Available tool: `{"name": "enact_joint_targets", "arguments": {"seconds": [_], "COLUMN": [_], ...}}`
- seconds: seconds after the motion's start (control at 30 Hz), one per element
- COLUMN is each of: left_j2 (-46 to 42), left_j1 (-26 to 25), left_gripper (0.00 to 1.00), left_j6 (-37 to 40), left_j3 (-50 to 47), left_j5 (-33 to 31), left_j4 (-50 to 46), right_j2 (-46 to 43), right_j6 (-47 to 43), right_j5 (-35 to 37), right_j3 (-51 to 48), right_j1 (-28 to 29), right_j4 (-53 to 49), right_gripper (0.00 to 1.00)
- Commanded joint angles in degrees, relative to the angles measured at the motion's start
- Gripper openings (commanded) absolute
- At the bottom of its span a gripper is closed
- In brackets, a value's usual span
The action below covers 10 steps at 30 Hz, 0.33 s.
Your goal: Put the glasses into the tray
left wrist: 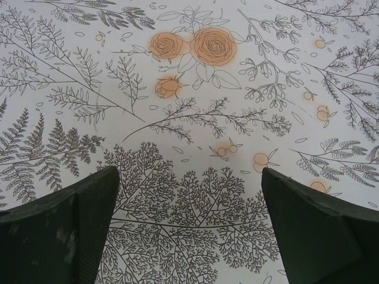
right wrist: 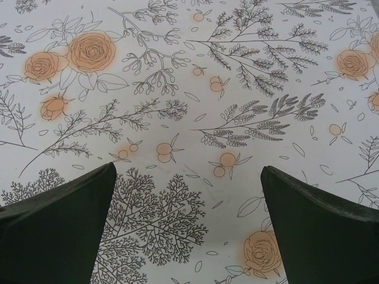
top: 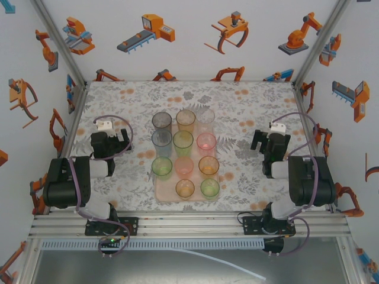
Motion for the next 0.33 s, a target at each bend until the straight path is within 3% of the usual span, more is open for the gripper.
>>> {"name": "enact_joint_targets", "arguments": {"seconds": [0.0, 0.3], "left_j2": [-0.2, -0.2], "left_j1": [-0.3, -0.2], "left_gripper": [0.97, 0.97], "left_j6": [1.1, 1.1], "left_j3": [1.3, 1.2], "left_j5": [-0.5, -0.5], "left_j4": [-0.3, -0.2], "right_j2": [-0.2, -0.1], "right_j6": [0.3, -0.3], "right_j5": [-0.1, -1.8], "right_j3": [0.8, 1.0], "right_j1": [-0.1, -0.1], "right_j4": [2.3, 1.8], "right_gripper": [0.99, 0.99]}}
